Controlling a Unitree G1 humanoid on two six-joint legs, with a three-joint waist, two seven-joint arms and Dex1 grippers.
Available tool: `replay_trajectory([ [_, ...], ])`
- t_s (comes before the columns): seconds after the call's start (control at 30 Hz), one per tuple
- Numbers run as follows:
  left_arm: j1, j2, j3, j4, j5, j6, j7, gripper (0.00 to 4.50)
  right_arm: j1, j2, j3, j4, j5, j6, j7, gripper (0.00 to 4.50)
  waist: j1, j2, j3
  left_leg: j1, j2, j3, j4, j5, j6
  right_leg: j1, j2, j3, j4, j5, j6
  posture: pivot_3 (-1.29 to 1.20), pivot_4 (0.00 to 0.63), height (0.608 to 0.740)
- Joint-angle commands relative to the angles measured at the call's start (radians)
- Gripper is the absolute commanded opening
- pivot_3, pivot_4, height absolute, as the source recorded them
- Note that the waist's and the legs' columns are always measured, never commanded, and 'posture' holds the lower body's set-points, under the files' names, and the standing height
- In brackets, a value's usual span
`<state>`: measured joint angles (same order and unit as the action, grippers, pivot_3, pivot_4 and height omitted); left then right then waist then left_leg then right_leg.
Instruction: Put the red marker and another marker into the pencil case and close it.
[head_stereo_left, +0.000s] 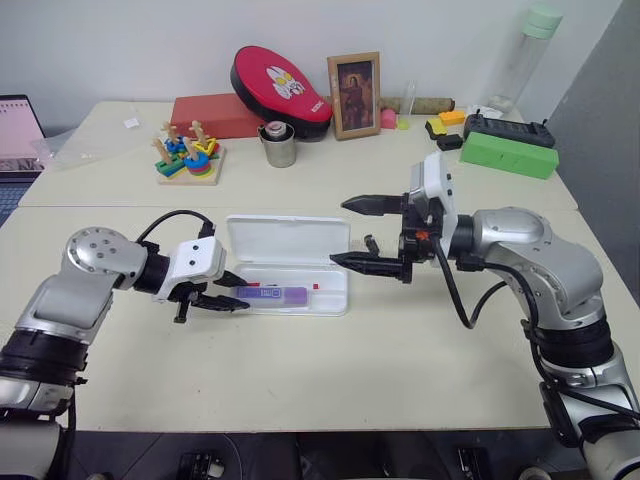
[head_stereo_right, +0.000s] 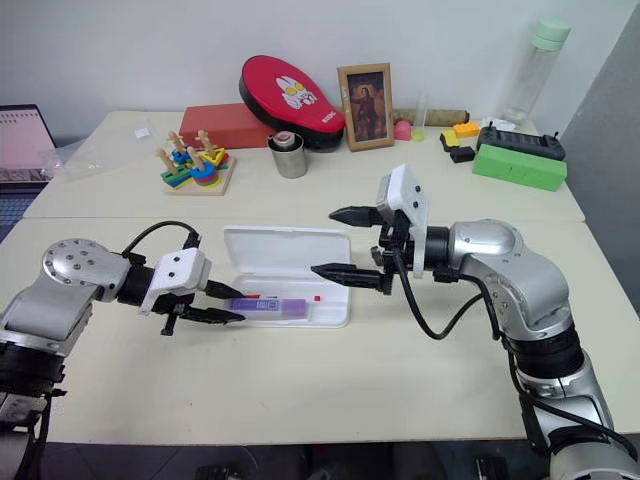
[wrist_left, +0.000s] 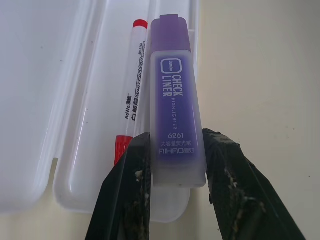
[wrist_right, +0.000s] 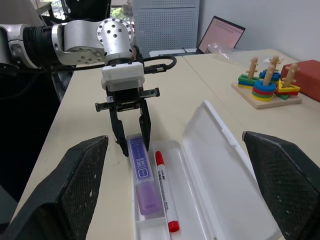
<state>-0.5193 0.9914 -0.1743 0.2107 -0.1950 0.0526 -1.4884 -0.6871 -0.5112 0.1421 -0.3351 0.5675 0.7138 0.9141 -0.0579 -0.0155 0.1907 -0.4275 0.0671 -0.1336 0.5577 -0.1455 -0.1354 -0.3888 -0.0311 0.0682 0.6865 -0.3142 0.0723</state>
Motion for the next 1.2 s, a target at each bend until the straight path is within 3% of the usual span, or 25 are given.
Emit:
replay_trajectory([
  [0.03,-0.045,-0.015,-0.010,0.048,0.031,-0.048,-0.026,1.20,0.007,-0.021,-0.011,-0.055,0.001,0.005,-0.011,4.50,0.000,0.000,0.000,0.000,0.000,0.000,0.000,0.000,0.000,0.000,0.000,0.000,0.000,0.000,0.000,0.00,0.150,0.740],
  [0.33,-0.100,-0.051,-0.032,0.126,0.099,-0.094,-0.042,1.20,0.034,-0.033,0.000,-0.082,0.002,0.015,-0.028,4.50,0.000,0.000,0.000,0.000,0.000,0.000,0.000,0.000,0.000,0.000,0.000,0.000,0.001,0.000,0.000,0.00,0.150,0.740],
  [0.4,-0.099,-0.054,-0.029,0.122,0.093,-0.087,-0.047,1.91,0.036,-0.035,0.004,-0.079,-0.003,0.013,-0.031,4.50,-0.002,0.000,0.000,0.000,0.000,0.000,0.000,0.000,0.000,0.000,0.000,0.000,0.001,0.000,-0.001,0.00,0.150,0.740],
  [0.5,-0.095,-0.060,-0.020,0.109,0.082,-0.066,-0.047,2.52,0.039,-0.040,0.016,-0.071,-0.017,0.006,-0.032,4.50,-0.001,0.000,0.000,0.000,0.000,0.000,0.000,0.000,0.000,0.000,0.000,0.000,0.002,0.000,-0.001,0.00,0.150,0.740],
  [0.77,-0.071,-0.092,0.047,0.009,-0.010,0.038,-0.015,3.80,0.034,-0.034,0.021,-0.030,-0.053,0.009,-0.054,4.50,-0.001,0.000,0.000,0.000,0.000,-0.001,0.001,0.000,0.000,0.000,0.000,0.000,0.002,0.000,-0.001,0.00,0.150,0.740],
  [0.97,-0.083,-0.301,0.194,-0.268,-0.285,0.345,0.245,4.48,0.008,0.025,0.077,0.209,-0.269,0.090,-0.319,4.50,0.002,-0.001,0.000,0.000,0.000,-0.001,0.005,0.000,0.000,0.001,0.000,0.000,0.004,0.000,0.000,0.00,0.150,0.740],
  [1.1,-0.051,-0.428,0.203,-0.363,-0.265,0.391,0.456,4.48,0.013,0.174,0.052,0.367,-0.343,0.150,-0.514,4.50,-0.005,-0.001,-0.001,0.000,0.000,-0.001,0.008,0.000,0.000,0.001,0.000,0.000,0.007,0.001,-0.001,0.00,0.150,0.740],
  [1.2,-0.050,-0.468,0.207,-0.370,-0.251,0.396,0.532,4.48,0.018,0.241,0.046,0.422,-0.377,0.159,-0.591,4.50,-0.014,-0.001,-0.001,0.001,0.000,-0.001,0.010,0.000,0.000,0.000,0.001,0.001,0.011,0.001,-0.001,0.00,0.150,0.740],
])
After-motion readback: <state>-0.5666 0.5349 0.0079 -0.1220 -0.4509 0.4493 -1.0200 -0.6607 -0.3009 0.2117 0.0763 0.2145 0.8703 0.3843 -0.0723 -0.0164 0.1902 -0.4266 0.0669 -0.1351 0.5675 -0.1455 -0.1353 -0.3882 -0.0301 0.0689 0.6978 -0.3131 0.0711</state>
